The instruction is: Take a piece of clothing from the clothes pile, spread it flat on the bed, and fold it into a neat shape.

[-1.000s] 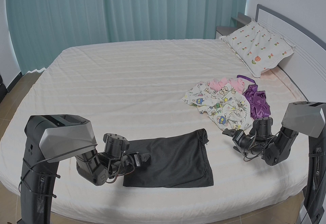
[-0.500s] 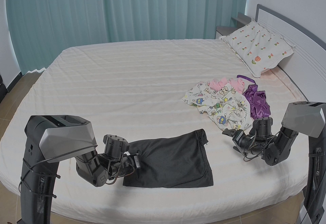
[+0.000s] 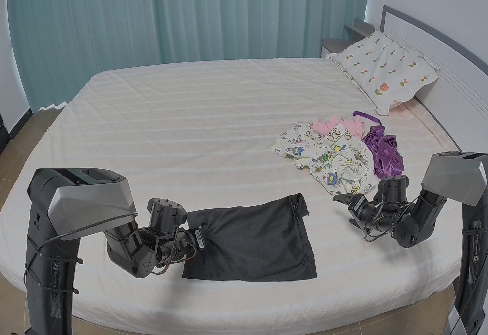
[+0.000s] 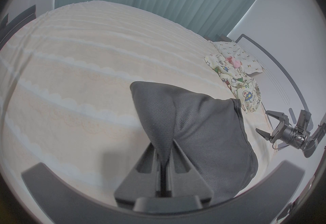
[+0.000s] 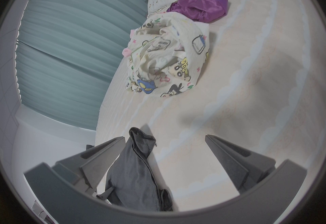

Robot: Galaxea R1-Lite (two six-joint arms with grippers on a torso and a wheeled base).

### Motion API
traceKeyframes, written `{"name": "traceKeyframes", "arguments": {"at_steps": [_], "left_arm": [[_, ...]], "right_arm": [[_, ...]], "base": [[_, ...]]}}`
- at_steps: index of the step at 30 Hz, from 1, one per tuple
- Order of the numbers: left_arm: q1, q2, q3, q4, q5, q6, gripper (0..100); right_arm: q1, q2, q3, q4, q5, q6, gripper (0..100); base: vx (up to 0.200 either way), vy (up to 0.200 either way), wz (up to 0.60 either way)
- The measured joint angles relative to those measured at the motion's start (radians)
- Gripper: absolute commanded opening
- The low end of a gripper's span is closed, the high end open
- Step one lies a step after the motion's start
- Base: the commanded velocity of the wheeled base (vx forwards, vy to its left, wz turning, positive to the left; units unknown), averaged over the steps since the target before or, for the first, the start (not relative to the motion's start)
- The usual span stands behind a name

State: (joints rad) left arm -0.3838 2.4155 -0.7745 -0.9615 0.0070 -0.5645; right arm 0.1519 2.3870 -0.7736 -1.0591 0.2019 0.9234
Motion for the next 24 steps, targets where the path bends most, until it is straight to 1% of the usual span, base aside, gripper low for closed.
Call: {"name": "traceKeyframes", "arguments": {"at_steps": [22, 24], "left_arm": [[0.048, -0.044, 0.070, -0.005, 0.000, -0.001, 0], [0.052, -0.045, 0.077, -0.006, 0.000, -0.002, 0]], "right_arm": [[0.000, 0.001, -0.001, 0.000, 0.000, 0.000, 100], [0.000, 0.001, -0.001, 0.000, 0.000, 0.000, 100]], "base": [[0.000, 0.200, 0.00], [0.000, 0.000, 0.00]]}}
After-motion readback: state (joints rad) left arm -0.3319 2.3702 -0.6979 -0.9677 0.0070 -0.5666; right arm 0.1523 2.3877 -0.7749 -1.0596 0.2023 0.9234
